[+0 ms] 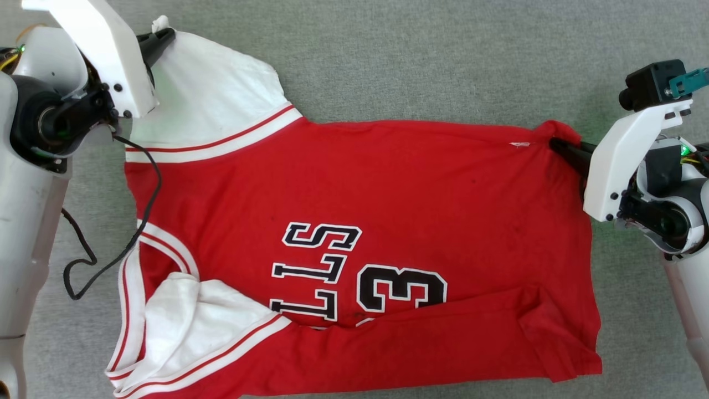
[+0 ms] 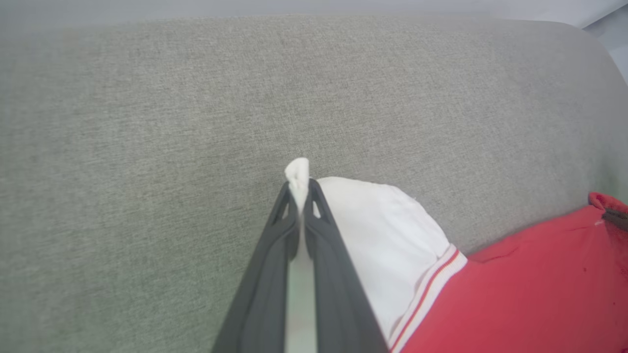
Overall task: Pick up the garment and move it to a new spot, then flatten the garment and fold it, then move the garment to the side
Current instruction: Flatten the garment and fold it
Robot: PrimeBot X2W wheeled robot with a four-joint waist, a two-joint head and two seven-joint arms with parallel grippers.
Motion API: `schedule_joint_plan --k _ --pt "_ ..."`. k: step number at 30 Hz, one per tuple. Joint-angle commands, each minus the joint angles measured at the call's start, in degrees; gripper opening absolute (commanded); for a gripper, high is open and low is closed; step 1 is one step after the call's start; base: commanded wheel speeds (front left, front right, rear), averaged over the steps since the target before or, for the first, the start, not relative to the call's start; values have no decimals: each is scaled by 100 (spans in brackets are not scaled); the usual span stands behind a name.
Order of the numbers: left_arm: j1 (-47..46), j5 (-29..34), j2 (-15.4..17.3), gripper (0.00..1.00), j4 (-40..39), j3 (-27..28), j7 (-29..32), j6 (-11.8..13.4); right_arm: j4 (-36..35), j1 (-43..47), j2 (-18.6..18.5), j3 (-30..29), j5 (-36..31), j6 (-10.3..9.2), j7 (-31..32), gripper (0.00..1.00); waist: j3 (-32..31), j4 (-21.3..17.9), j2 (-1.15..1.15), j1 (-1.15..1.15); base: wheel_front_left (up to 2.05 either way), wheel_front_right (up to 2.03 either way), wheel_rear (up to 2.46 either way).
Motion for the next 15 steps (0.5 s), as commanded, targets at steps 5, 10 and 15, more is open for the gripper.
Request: schedule_joint_plan --k 5,10,15 --pt "239 -49 31 0 -30 143 -388 -62 -61 119 -20 -38 -92 -1 -101 0 -310 91 0 0 0 0 0" --pt "705 -124 146 0 -215 340 -817 -55 -445 311 -76 -288 -290 -3 -399 0 -779 183 0 0 0 0 0" --pt "1661 -371 202 0 -660 628 -1256 87 -776 885 20 -538 -386 -3 -574 0 -1308 306 0 0 0 0 0"
